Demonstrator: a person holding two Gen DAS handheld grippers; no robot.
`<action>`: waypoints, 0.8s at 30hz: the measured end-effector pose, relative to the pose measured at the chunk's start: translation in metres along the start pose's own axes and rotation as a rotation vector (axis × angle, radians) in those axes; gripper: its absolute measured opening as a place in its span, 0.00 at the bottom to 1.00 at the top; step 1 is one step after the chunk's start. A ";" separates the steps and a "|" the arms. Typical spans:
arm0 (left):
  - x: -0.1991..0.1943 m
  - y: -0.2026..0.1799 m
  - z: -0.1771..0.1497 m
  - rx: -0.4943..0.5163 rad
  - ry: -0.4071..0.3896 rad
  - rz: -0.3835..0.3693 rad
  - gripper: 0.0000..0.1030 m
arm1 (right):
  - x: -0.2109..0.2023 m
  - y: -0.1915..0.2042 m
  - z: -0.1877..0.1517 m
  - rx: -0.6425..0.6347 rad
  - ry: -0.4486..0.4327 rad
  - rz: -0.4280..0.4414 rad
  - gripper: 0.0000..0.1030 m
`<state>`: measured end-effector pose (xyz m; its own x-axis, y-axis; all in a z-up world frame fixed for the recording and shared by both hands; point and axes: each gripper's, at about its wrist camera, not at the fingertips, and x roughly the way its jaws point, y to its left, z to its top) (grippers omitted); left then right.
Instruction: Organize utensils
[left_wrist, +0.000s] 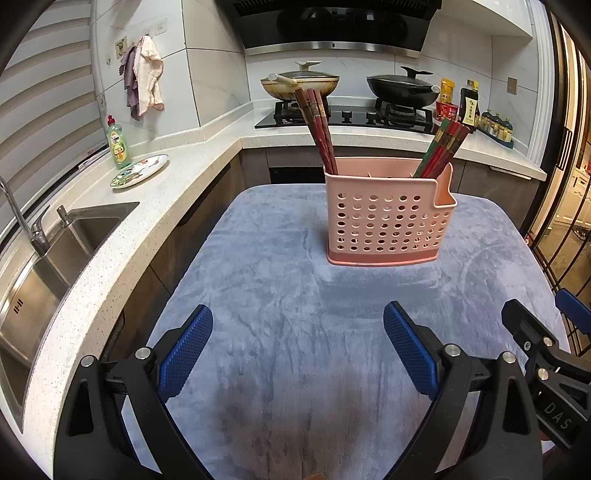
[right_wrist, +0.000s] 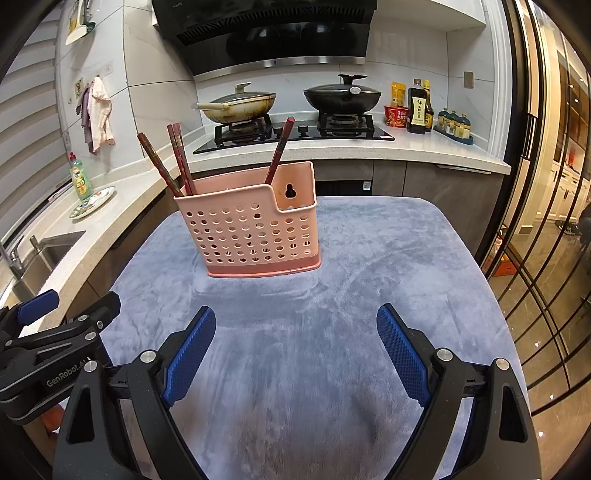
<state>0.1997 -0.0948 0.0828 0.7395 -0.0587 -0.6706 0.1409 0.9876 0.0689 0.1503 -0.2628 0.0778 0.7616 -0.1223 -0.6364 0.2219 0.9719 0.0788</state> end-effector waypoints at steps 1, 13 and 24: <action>0.000 0.000 0.000 0.000 0.001 0.001 0.87 | 0.000 0.000 0.000 -0.001 0.001 -0.001 0.83; 0.000 0.000 0.003 0.002 -0.003 0.001 0.87 | 0.001 0.000 0.000 0.000 0.001 0.000 0.83; -0.001 -0.001 0.005 0.008 -0.004 -0.003 0.87 | 0.004 0.002 0.004 -0.004 0.003 -0.005 0.83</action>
<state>0.2022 -0.0963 0.0868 0.7415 -0.0622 -0.6680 0.1481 0.9863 0.0725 0.1562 -0.2619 0.0788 0.7588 -0.1269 -0.6388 0.2233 0.9721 0.0723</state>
